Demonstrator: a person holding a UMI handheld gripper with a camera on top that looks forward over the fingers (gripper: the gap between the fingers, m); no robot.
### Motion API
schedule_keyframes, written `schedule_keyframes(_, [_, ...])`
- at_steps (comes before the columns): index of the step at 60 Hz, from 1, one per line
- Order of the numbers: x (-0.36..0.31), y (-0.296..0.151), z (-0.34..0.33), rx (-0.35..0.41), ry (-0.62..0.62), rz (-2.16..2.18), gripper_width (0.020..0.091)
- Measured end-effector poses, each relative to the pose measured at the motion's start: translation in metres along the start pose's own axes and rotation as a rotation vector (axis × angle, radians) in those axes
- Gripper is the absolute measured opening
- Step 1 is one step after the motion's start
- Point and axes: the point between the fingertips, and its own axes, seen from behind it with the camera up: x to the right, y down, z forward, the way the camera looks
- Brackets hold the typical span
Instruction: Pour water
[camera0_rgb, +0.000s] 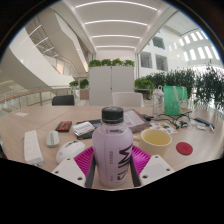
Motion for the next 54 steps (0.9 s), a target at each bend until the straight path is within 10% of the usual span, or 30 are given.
schedule_keyframes(14, [-0.003,0.000,0.008,-0.053,0.000,0.024,0.0403])
schedule_keyframes(33, [-0.030,-0.116,0.013,-0.124,-0.362,1.068,0.0404])
schedule_keyframes(54, [0.014,-0.117,0.031,-0.269,-0.461,2.052,0.0403])
